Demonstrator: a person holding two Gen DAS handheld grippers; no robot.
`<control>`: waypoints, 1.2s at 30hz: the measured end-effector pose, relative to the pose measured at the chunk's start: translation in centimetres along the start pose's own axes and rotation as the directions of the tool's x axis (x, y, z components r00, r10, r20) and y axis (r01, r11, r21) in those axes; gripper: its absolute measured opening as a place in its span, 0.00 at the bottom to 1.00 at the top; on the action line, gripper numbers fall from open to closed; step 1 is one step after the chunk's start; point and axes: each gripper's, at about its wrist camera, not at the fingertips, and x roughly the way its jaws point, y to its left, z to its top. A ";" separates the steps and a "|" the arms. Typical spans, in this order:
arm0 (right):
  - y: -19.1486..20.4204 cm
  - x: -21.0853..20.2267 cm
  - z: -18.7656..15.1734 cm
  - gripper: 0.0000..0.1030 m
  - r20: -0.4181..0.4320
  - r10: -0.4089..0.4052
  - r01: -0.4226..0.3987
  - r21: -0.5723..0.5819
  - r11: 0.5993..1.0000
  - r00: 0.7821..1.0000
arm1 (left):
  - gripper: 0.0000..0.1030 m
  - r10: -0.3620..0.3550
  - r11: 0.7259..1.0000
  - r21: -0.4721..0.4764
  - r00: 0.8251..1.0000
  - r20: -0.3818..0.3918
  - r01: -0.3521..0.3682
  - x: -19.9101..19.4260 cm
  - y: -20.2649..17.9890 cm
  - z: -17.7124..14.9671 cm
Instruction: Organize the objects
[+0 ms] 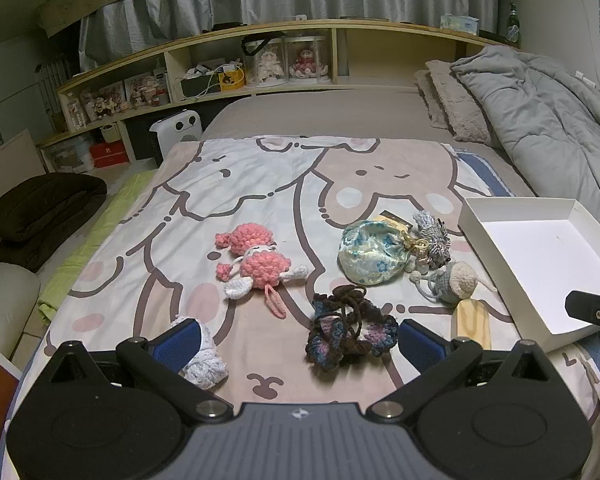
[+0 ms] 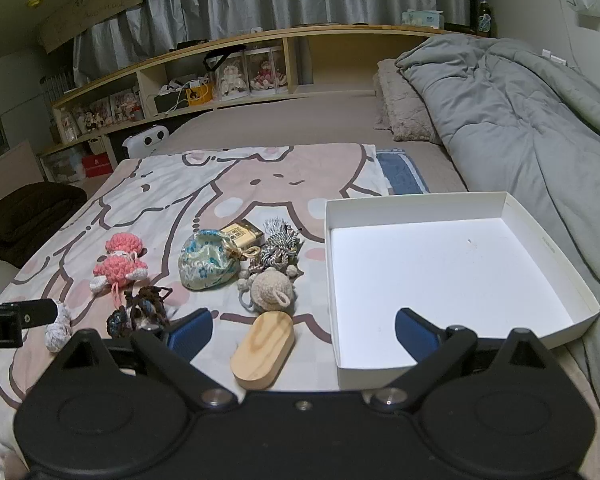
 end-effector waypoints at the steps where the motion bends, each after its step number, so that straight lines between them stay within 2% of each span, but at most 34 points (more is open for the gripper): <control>1: 0.0 0.0 0.0 0.96 0.000 -0.001 0.001 0.000 1.000 1.000 | 1.00 0.001 1.000 -0.001 1.000 0.000 -0.001 0.0 0.0 0.0; 36: 0.2 0.1 -0.2 0.96 -0.007 -0.001 0.001 -0.004 1.000 1.000 | 1.00 -0.006 1.000 -0.009 1.000 -0.014 0.006 0.2 0.1 -0.1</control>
